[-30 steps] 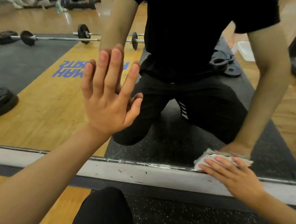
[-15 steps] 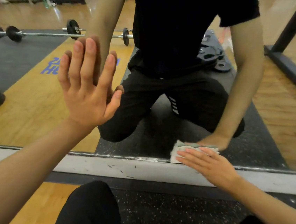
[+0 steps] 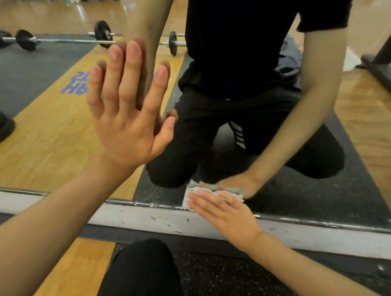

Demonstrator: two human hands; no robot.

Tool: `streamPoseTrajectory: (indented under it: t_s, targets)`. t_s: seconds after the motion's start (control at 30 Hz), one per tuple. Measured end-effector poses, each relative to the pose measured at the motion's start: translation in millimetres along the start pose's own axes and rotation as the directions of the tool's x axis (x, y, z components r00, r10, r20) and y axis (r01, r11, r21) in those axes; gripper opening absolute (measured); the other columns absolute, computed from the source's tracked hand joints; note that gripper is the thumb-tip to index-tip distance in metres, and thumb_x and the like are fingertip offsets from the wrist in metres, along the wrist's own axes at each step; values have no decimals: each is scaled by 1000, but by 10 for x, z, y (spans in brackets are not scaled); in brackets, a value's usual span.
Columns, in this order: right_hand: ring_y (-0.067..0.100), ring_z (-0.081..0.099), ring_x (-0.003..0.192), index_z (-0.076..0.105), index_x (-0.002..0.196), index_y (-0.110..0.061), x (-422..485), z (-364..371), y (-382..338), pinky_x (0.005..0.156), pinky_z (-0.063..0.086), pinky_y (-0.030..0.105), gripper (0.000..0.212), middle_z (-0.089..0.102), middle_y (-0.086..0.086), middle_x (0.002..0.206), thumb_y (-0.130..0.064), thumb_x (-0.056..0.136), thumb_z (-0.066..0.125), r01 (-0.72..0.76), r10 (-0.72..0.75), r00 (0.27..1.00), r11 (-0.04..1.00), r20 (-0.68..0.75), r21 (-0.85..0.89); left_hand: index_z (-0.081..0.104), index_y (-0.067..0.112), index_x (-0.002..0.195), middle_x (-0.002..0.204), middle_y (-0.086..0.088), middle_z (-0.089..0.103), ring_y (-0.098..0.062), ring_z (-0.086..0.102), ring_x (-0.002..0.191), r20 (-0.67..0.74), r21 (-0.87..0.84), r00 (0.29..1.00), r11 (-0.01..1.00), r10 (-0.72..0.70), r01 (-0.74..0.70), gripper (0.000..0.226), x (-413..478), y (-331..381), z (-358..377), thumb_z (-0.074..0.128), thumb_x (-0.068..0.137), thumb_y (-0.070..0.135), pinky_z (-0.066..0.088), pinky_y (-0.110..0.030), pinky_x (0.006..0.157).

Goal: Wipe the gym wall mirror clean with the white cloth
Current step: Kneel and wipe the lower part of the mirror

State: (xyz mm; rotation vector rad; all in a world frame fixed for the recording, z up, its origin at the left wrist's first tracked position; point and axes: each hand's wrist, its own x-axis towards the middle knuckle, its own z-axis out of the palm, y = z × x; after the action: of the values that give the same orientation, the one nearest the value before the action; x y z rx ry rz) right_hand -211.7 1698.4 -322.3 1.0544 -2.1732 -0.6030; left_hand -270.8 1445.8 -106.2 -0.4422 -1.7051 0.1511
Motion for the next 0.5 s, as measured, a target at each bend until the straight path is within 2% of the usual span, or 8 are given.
streamPoseTrajectory:
  t_s: [0.07,0.17,0.27,0.33,0.4,0.5]
  targets:
    - [31,-19,160,-7,167,-11,168,-44,-55,130,-11,48,91,-17,11,174,-21,97,50,-19,19,1000,1000,16,-16,25,20,166,156,-29,27,-42,16,155,-5,-3,1000,1000,0,0,66,-6,-22,-1,35,104,44,11,-48,131]
    - [33,-22,159,-12,166,-7,-111,-105,254,128,-17,48,95,-20,16,173,-17,92,48,68,-62,997,992,54,-110,18,21,169,157,-29,26,-29,5,164,-20,9,1000,1000,-2,2,72,-6,-45,16,36,104,45,12,-48,131]
    - [26,-11,162,0,168,-14,-808,-75,695,130,-13,45,91,-8,10,176,-3,90,46,60,-52,997,991,64,-123,17,21,169,157,-31,26,-26,3,164,-20,7,1000,1000,-16,16,73,-20,-39,32,37,103,45,12,-49,131]
    - [23,-4,163,7,169,-20,-1366,-51,927,131,-8,44,89,0,4,177,0,89,40,-31,45,994,991,99,-131,17,21,170,158,-31,24,-26,3,164,-20,5,1000,1000,-24,24,74,-34,-36,32,38,103,45,12,-50,131]
    - [22,-2,163,7,169,-24,-1764,-81,1008,132,-3,44,92,1,0,177,-1,86,37,-175,183,973,982,138,-68,17,21,170,159,-30,22,-27,3,164,-24,-6,1000,1000,-19,19,74,-39,-24,37,37,103,45,12,-51,131]
    - [32,-4,163,6,169,-26,-1635,-84,680,131,-2,52,94,-3,3,177,-2,85,40,-459,454,886,887,95,44,17,20,170,161,-29,20,-28,4,164,-21,-8,1000,1000,-14,14,71,-33,-12,24,34,105,46,12,-51,131]
